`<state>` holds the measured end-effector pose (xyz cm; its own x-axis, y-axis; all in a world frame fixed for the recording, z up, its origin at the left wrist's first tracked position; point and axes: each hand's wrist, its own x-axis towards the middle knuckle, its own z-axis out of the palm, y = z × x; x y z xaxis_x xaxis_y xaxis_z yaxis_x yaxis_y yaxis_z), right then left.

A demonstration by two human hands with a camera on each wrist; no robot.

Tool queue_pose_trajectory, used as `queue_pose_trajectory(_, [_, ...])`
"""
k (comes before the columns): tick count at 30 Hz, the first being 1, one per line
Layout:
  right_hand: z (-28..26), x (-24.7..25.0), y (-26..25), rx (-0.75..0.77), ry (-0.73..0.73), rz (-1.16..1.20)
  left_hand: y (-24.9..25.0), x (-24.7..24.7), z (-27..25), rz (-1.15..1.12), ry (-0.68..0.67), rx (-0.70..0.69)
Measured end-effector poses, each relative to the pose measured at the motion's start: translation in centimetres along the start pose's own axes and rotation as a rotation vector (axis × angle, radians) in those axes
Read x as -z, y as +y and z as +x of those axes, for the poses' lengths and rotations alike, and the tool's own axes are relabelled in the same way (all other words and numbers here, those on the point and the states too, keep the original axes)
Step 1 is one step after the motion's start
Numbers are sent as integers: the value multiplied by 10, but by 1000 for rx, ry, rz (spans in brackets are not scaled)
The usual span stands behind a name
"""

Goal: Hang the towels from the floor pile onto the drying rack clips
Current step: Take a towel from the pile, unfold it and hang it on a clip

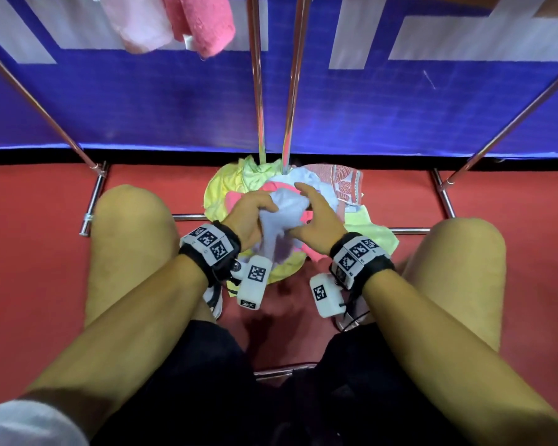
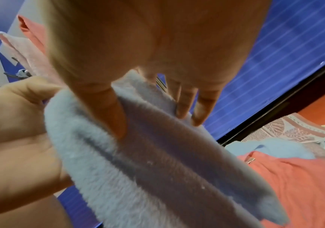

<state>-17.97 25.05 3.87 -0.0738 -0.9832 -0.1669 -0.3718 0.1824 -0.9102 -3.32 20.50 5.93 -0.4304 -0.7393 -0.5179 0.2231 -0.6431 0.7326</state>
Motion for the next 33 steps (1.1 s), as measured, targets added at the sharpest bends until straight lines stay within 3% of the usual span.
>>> queue_pose_trajectory(2, [2,-2,0,-20,-87,-68,1,2,1,13,10,-35])
queue_pose_trajectory(8, [8,-2,12,-14,-14,-210,9,7,4,82,110,-17])
queue_pose_trajectory(11, [6,5,10,73,87,-193,5,15,14,381,128,-91])
queue_pose_trajectory(15, [0,6,10,156,69,-325,-8,19,15,662,-49,-65])
queue_pose_trajectory(17, [-2,5,12,145,45,-363,-14,22,15,732,-74,-71])
queue_pose_trajectory(23, [-3,7,16,84,11,-446,-6,17,13,528,-68,-182])
queue_pose_trajectory(29, [-4,14,23,-90,-156,-429,4,13,14,204,172,-255])
queue_pose_trajectory(33, [-1,18,27,-98,-79,-308,16,26,17,109,293,-309])
